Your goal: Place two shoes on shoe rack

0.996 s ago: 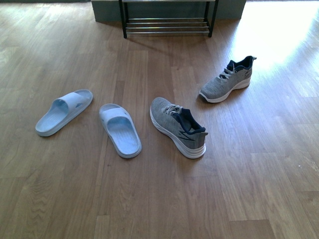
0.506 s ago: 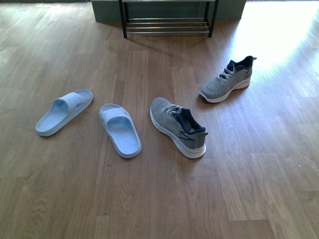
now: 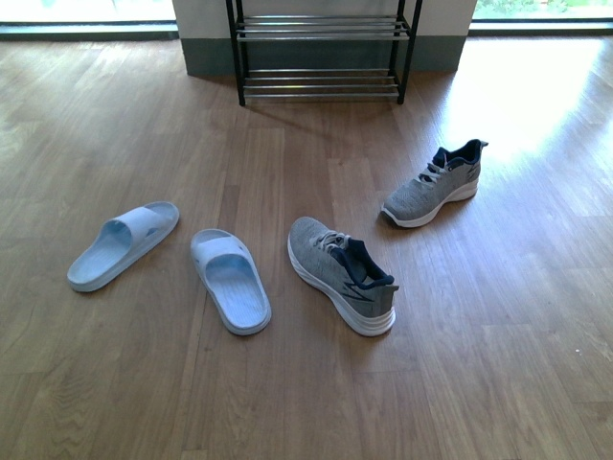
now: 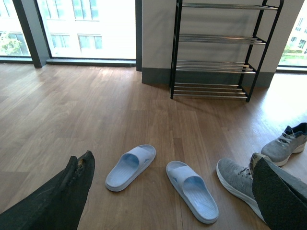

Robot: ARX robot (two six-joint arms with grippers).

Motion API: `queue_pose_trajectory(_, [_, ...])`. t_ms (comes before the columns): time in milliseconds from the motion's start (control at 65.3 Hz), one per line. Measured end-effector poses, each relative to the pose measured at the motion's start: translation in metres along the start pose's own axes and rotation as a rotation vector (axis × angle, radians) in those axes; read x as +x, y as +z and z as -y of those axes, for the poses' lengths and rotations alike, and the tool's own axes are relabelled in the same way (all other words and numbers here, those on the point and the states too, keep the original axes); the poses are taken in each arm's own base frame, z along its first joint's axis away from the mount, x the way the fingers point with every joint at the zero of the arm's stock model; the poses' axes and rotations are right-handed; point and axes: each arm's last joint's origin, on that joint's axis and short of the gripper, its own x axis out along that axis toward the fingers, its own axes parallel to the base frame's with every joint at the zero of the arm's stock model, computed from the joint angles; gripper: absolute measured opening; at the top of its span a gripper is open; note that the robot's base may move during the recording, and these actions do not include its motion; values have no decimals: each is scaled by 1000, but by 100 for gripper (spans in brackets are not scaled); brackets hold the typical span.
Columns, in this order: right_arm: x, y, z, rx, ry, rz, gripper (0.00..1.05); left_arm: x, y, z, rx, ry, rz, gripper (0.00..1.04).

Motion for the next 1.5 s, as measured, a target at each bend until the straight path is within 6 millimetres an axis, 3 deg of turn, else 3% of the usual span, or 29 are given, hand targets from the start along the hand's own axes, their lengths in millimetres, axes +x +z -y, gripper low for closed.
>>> queue_pose_trajectory(1501, [0,0,0,0,0,0,96,0,0,0,0,0,0,95])
